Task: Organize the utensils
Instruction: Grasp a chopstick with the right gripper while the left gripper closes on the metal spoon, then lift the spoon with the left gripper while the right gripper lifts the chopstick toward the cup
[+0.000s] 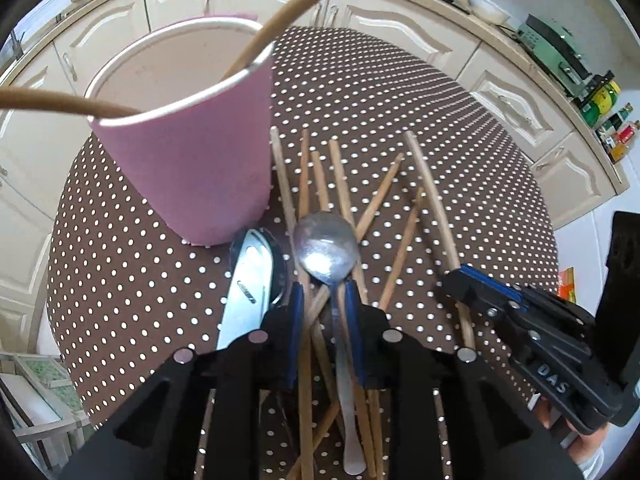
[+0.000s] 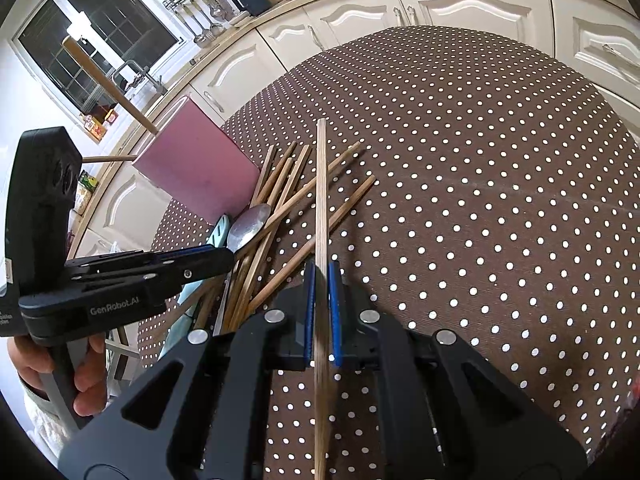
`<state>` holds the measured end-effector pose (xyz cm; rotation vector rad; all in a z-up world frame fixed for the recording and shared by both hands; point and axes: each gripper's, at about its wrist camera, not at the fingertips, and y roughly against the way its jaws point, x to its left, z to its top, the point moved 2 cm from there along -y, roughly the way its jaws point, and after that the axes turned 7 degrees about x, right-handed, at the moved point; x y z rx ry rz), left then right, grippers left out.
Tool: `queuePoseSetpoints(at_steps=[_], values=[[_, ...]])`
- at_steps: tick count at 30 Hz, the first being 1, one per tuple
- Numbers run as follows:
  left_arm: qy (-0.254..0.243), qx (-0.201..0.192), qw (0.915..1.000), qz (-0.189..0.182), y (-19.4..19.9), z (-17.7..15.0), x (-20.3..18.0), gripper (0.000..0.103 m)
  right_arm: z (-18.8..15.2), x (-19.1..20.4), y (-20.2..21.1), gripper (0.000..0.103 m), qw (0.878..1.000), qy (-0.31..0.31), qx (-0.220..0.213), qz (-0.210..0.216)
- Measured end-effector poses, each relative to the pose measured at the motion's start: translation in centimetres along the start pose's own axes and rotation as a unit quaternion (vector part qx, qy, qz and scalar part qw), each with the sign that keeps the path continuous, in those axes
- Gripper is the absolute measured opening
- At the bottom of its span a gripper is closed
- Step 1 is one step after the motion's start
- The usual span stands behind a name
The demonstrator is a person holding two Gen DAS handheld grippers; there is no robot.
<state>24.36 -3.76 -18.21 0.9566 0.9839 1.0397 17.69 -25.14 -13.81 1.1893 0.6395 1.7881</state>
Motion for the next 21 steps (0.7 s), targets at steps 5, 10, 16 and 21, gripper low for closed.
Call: queuePoseSetpoints(at_steps=[5,10,16,21], values=[[-0.01,-0.003,0.9998,0.016,0.2,0.0,-1.0,0.021,0.0,-0.5,0.2,0.008,1.0,-0.002,0.0,0.001],[-0.018,0.0,0.9995,0.024,0.1,-0.2,-1.8,0.021,-0.1,-0.4,0.2,0.008,1.0,-0.003,0.002,0.004],[-0.014,0.008,0.9994,0.03,-0.8,-0.2,-1.9,0.02,-0.1,-0.4,0.1,0.008,1.0,-0.005,0.003,0.007],[-0.014,0.009,0.9993,0.034,-1.3,0.5,-2.3,0.017,-0.1,-0.5,-0.1,0.008,1.0,-0.004,0.005,0.009]])
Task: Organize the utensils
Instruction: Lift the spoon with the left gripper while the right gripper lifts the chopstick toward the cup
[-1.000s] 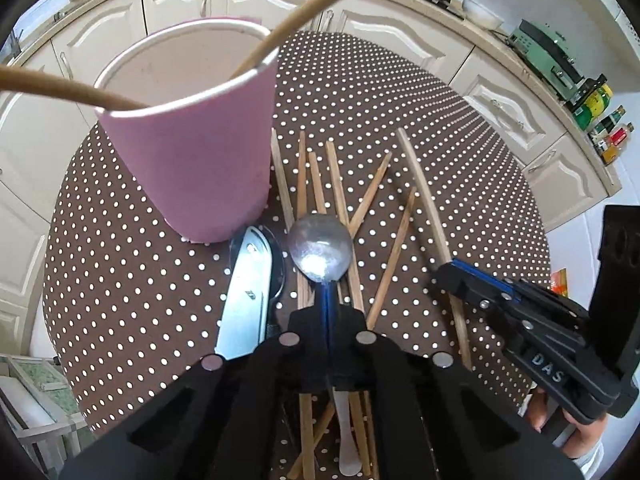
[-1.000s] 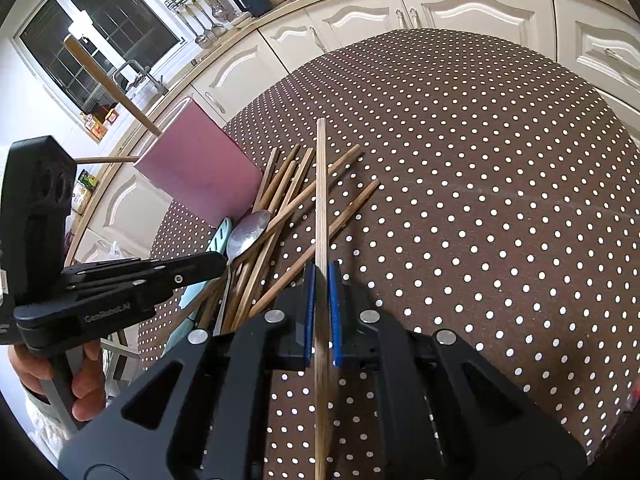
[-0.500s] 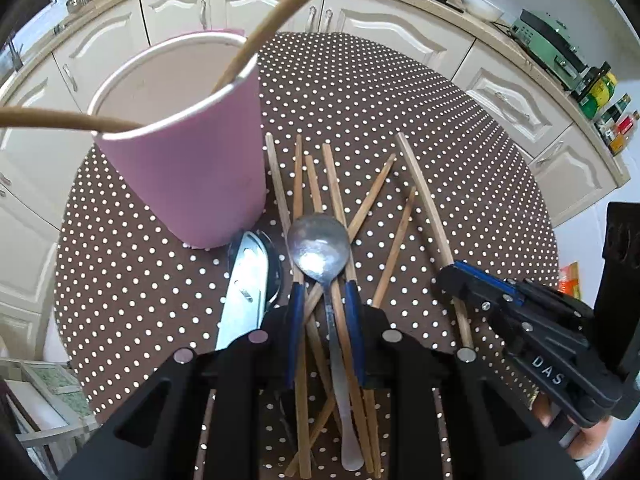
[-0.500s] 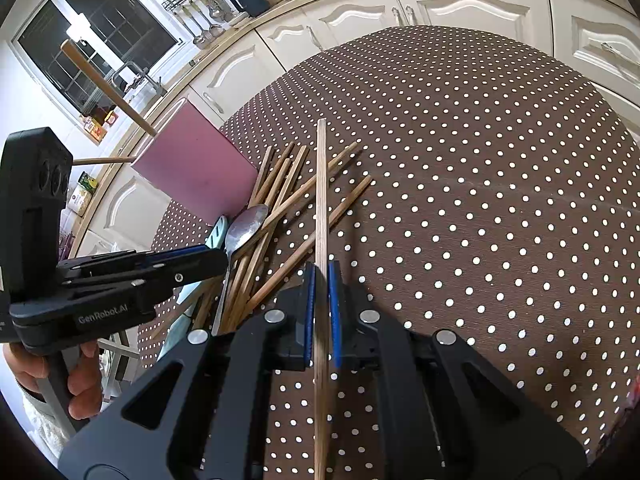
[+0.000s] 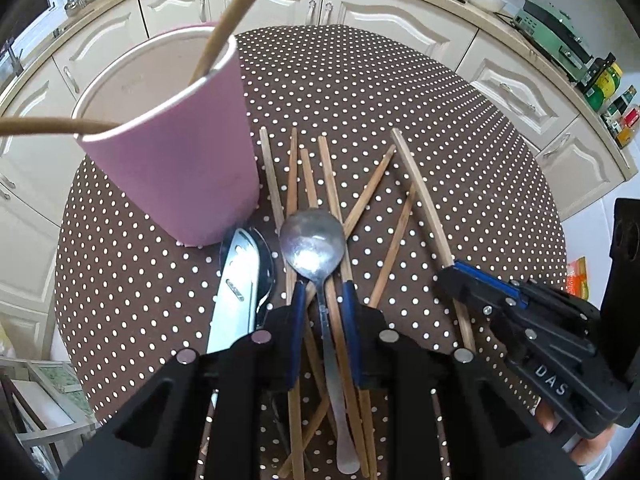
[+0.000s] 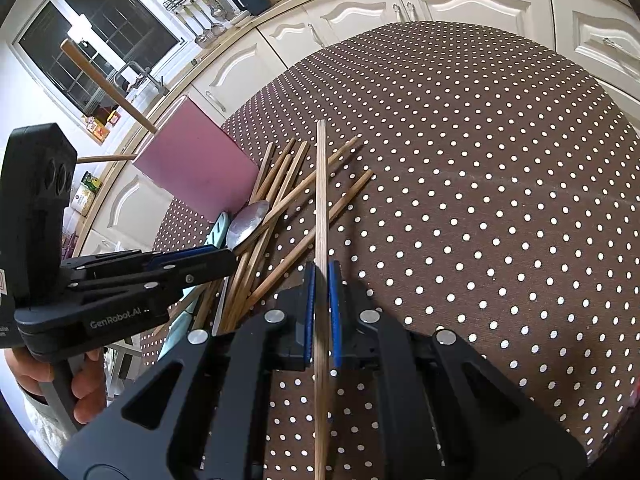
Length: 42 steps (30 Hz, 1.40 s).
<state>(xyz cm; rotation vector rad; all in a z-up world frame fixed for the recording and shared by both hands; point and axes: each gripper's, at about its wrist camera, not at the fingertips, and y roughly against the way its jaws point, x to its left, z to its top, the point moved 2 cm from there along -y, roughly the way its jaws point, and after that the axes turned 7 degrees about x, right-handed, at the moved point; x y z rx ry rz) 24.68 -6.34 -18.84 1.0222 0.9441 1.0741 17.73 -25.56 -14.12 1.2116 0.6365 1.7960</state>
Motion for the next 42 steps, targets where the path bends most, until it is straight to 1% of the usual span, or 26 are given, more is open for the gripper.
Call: queuePoseSetpoints(at_steps=[2,3,5,9,12,16,19,21,22,23,28,33,38,42], values=[[0.005,0.004,1.0,0.001,0.1,0.1,0.0,0.011,0.0,0.0,0.0,0.008,1.0,0.0,0.001,0.001],[0.004,0.003,1.0,-0.001,0.2,0.0,0.0,0.011,0.0,0.0,0.0,0.008,1.0,0.0,0.001,0.001],[-0.006,-0.001,0.9999,0.011,0.5,-0.1,-0.5,0.011,0.1,-0.1,-0.1,0.008,1.0,0.001,0.001,0.001],[-0.004,0.019,0.9998,0.011,-0.5,-0.1,-0.4,0.011,0.3,-0.3,-0.1,0.008,1.0,0.002,0.0,0.004],[0.007,0.025,0.9997,-0.003,-1.2,-0.2,-0.2,0.011,0.3,-0.4,-0.2,0.008,1.0,0.001,0.001,0.004],[0.011,0.022,0.9997,-0.002,-1.4,0.1,-0.2,0.011,0.3,-0.7,-0.1,0.008,1.0,0.001,0.003,0.004],[0.016,0.022,0.9996,-0.009,-1.7,0.4,-0.1,0.011,0.2,-0.7,-0.2,0.008,1.0,0.002,0.004,0.005],[0.014,0.018,0.9997,-0.009,-1.7,0.5,-0.1,0.009,0.3,-0.6,-0.2,0.008,1.0,0.003,0.005,0.006],[0.014,0.016,0.9997,-0.01,-1.7,0.6,0.1,0.005,0.3,-0.5,-0.3,0.008,1.0,0.004,0.005,0.005],[0.014,0.013,0.9998,-0.011,-1.6,0.6,0.1,0.004,0.3,-0.5,-0.3,0.008,1.0,0.005,0.005,0.004],[0.014,-0.001,0.9998,-0.016,-1.0,0.3,0.4,0.003,0.4,0.0,-0.7,0.008,1.0,0.008,0.005,0.002],[0.013,-0.022,0.9994,-0.024,0.3,-0.4,0.5,0.003,0.4,0.4,-0.1,0.007,1.0,0.012,-0.007,0.0],[0.002,-0.051,0.9981,-0.033,2.5,-1.6,0.4,0.003,0.4,1.7,1.3,0.007,0.999,0.022,-0.025,0.001],[-0.009,-0.084,0.9956,-0.041,4.7,-2.9,0.3,0.003,0.1,2.8,2.7,0.007,0.998,0.033,-0.045,0.006]])
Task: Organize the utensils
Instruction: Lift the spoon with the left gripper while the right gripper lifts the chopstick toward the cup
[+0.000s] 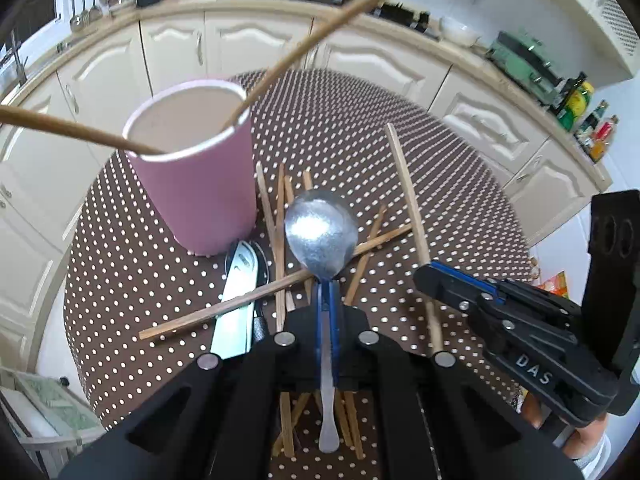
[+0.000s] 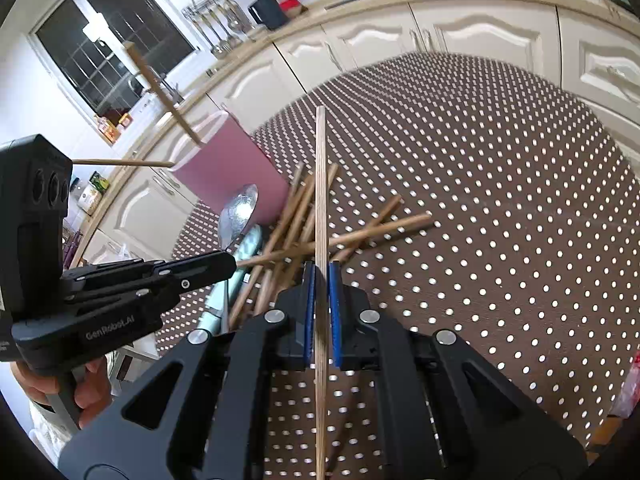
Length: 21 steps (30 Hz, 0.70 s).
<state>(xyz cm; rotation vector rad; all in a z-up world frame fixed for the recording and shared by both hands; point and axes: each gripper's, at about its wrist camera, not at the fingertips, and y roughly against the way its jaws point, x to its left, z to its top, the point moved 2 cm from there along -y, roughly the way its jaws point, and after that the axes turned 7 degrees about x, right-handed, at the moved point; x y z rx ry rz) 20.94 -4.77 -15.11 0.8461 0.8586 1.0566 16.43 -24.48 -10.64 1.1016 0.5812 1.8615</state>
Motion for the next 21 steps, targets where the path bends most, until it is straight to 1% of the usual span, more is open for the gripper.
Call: queuePoseSetpoints(at_steps=[2,6,10,16,20,21], values=[[-0.001,-0.015,0.9998,-0.009,1.2,-0.4,0.1,0.003,0.0,0.7,0.7,0.007,1.0,0.007,-0.012,0.001],[-0.004,-0.063,0.9976,-0.028,4.3,-1.5,0.4,0.003,0.1,1.8,2.4,0.007,0.999,0.018,-0.039,0.004],[-0.011,-0.112,0.9934,-0.022,7.1,-2.1,-0.1,0.003,0.5,3.2,4.3,0.007,0.996,0.033,-0.079,0.003],[-0.004,-0.185,0.9822,-0.031,11.7,-2.0,0.4,0.003,1.7,5.6,7.0,0.007,0.988,0.053,-0.146,-0.002],[0.01,-0.238,0.9711,-0.018,14.2,-1.2,1.4,0.003,3.3,6.6,7.9,0.007,0.979,0.057,-0.194,-0.007],[0.013,-0.245,0.9692,-0.017,14.6,-0.7,1.5,0.003,3.6,6.6,7.9,0.007,0.978,0.056,-0.202,-0.009]])
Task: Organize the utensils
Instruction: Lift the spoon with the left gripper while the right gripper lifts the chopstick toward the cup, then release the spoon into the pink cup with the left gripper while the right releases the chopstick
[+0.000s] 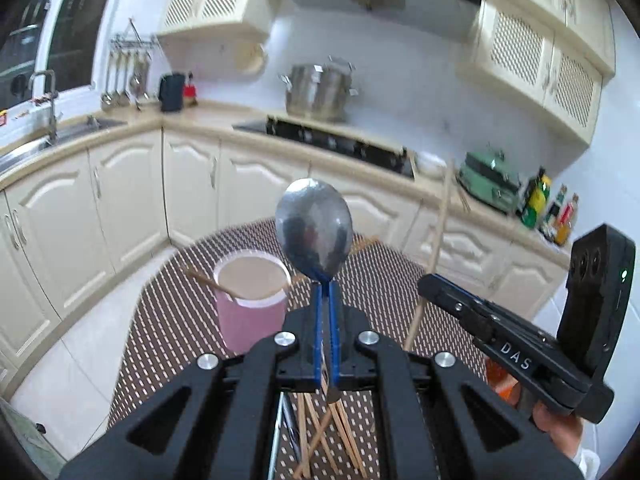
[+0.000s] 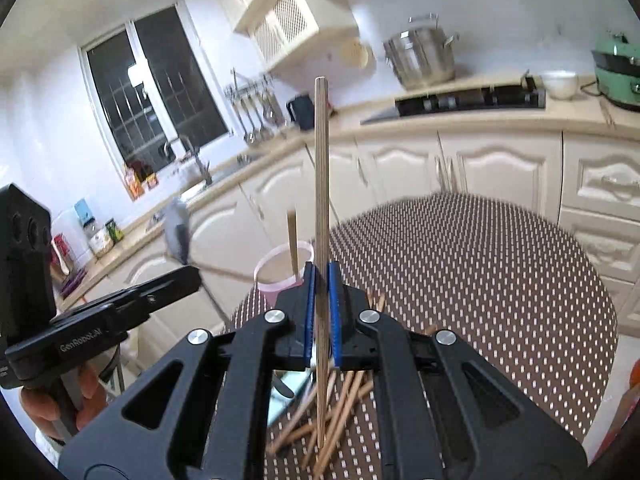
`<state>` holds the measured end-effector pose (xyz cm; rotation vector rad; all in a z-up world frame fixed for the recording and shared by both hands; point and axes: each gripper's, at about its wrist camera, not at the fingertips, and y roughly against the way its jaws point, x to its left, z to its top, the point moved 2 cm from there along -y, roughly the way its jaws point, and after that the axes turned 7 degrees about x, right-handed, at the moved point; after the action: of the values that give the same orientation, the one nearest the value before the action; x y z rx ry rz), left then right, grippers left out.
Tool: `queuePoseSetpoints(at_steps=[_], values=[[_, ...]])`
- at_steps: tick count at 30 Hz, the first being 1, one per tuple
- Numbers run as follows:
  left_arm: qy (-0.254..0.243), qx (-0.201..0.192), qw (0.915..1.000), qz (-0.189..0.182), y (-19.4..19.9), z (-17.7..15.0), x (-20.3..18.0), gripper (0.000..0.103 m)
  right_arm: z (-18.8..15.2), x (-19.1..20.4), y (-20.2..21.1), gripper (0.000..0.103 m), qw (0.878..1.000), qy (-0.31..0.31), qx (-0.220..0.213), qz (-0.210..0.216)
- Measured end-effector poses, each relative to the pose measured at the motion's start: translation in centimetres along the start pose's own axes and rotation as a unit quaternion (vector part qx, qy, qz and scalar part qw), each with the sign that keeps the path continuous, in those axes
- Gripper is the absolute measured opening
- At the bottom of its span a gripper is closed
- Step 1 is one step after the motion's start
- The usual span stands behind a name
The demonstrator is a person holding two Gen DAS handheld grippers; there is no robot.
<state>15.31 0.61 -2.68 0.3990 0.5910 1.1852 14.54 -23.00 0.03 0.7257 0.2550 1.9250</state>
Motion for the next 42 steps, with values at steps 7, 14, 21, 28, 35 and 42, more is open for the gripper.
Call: queuePoseSetpoints(at_steps=[7,14,21,28,35,42], values=[[0.021,-0.062,0.9974,0.03,1.1,2.9,1.6,0.003,2.8,2.6,-0.3,0.007,0.998,0.018,-0.064,0.021],[0.023,-0.121,0.9897,0.073,1.3,5.6,2.3,0.003,5.3,5.5,-2.5,0.007,0.993,0.044,-0.103,0.036],[0.025,-0.123,0.988,0.09,-0.9,6.1,3.1,0.003,5.8,6.6,-4.9,0.007,0.988,0.064,-0.14,0.017],[0.015,-0.114,0.988,0.103,-3.1,6.0,3.5,0.004,5.5,6.3,-7.2,0.007,0.987,0.064,-0.149,0.007],[0.019,-0.093,0.9903,0.101,-4.6,5.7,4.2,0.004,4.7,5.9,-8.0,0.007,0.987,0.075,-0.143,-0.001],[0.03,-0.062,0.9939,0.086,-5.6,5.2,4.9,0.005,4.0,5.5,-8.4,0.008,0.989,0.077,-0.13,0.002]])
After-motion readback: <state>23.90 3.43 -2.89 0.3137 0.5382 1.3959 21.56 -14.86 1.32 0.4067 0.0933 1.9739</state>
